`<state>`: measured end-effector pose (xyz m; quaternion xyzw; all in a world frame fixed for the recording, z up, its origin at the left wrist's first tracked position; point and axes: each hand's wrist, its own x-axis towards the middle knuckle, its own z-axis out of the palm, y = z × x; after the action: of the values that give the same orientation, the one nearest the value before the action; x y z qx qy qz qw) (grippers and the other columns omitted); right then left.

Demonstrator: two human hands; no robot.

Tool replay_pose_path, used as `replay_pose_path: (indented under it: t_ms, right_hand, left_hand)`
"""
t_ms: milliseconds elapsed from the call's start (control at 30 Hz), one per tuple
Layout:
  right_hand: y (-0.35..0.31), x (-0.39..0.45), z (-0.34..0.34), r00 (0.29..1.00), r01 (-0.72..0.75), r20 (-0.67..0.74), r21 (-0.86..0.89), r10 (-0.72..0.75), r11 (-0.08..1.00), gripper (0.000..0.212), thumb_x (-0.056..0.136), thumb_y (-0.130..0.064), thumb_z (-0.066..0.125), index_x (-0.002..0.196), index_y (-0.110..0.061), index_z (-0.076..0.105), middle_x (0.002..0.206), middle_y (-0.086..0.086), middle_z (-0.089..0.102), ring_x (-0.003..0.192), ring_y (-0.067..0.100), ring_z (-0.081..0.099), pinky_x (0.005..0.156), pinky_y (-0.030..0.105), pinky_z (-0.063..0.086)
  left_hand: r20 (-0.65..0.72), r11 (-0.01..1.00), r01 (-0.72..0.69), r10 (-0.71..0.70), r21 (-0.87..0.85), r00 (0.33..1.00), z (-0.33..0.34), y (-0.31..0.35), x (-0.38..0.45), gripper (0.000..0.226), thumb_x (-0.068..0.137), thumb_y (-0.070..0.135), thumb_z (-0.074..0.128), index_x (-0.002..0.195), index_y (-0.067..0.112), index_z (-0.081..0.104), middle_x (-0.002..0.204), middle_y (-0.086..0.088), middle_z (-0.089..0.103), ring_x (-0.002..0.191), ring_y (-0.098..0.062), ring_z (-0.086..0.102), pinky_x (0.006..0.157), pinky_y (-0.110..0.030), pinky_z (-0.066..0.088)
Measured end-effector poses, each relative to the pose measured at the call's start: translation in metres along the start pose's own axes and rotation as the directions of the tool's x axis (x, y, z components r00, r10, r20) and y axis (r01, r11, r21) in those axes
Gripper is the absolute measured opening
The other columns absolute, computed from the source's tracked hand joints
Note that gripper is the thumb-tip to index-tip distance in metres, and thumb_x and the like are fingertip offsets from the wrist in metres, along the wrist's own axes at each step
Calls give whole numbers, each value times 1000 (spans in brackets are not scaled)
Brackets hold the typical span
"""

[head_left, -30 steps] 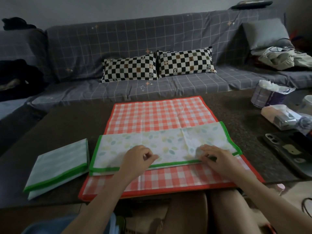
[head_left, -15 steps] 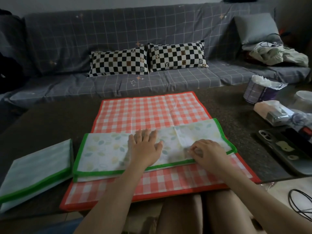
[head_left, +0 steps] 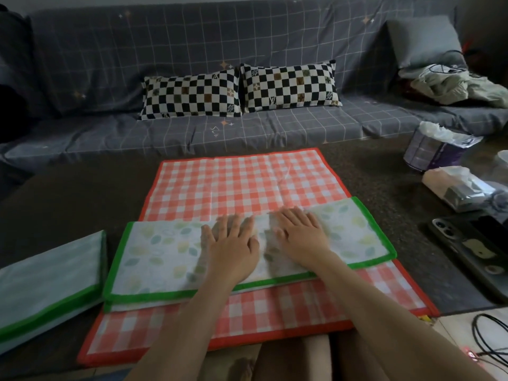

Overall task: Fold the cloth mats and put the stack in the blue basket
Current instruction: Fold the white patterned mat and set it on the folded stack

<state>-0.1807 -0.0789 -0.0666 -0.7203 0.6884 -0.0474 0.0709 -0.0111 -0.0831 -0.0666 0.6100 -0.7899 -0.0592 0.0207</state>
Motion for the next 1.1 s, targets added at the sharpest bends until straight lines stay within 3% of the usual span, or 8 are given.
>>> replay_pose_path:
  t_ms: [233, 467, 633, 700, 933, 1033, 1100]
  right_hand:
    - [66, -9, -10, 976, -218, -18, -23, 218, 976, 60, 95, -56, 10, 150, -33, 2, 159, -8, -2, 146, 15, -7, 119, 37, -5]
    - [68, -10, -13, 974, -228, -20, -20, 227, 974, 62, 94, -60, 9, 149, -35, -1, 159, -3, -4, 146, 17, -8, 119, 37, -5]
    - [60, -5, -20, 952, -304, 48, 18, 303, 953, 62, 93, -62, 16, 148, -39, 1, 158, 11, -7, 145, 28, -14, 117, 43, -9]
    - [47, -4, -24, 960, -278, 35, 16, 277, 960, 60, 95, -55, 19, 149, -36, 1, 158, 14, -7, 144, 30, -14, 117, 44, -9]
    - [-30, 2, -6, 998, 55, -25, 119, -52, 991, 50, 102, -35, 17, 150, -27, 6, 159, 2, 0, 146, 19, -8, 118, 36, -6]
    - [-34, 4, 7, 997, 71, -35, 41, -70, 997, 55, 98, -42, 6, 150, -25, 10, 159, -1, 7, 146, 14, -2, 119, 34, -3]
    - [-33, 3, 10, 995, 79, -62, -5, -79, 997, 72, 85, -50, -10, 150, -26, 10, 159, -3, 8, 146, 13, -1, 119, 33, -3]
  left_hand:
    - [6, 1000, 7, -7, 26, 1000, 1, 0, 0, 53, 99, 42, 8, 150, 36, -10, 160, 3, -12, 146, -23, -16, 114, -59, -10]
    - [22, 1000, 15, -16, 23, 1000, -3, 1, -2, 54, 100, 43, 7, 150, 36, -10, 160, 3, -13, 146, -23, -17, 114, -58, -10]
    - [14, 1000, 11, -11, -4, 1000, -6, 3, -6, 54, 99, 43, 8, 150, 35, -7, 160, 3, -11, 146, -23, -16, 114, -59, -11]
    - [11, 1000, 10, -9, -9, 1000, -7, 3, -6, 55, 99, 43, 8, 151, 34, -8, 160, 1, -11, 146, -24, -16, 114, -59, -10]
    - [6, 999, 27, -27, 37, 1000, -5, 3, -3, 56, 100, 42, 7, 152, 27, -9, 160, 1, -12, 147, -24, -13, 114, -59, -10]
    - [-1, 999, 38, -38, -18, 999, -4, 2, -2, 55, 101, 42, 8, 152, 30, -4, 160, 4, -9, 147, -21, -13, 114, -56, -12]
    - [-1, 999, 29, -29, -27, 1000, -6, -5, -4, 54, 101, 43, 8, 152, 30, -3, 160, 5, -9, 147, -18, -13, 115, -53, -13]
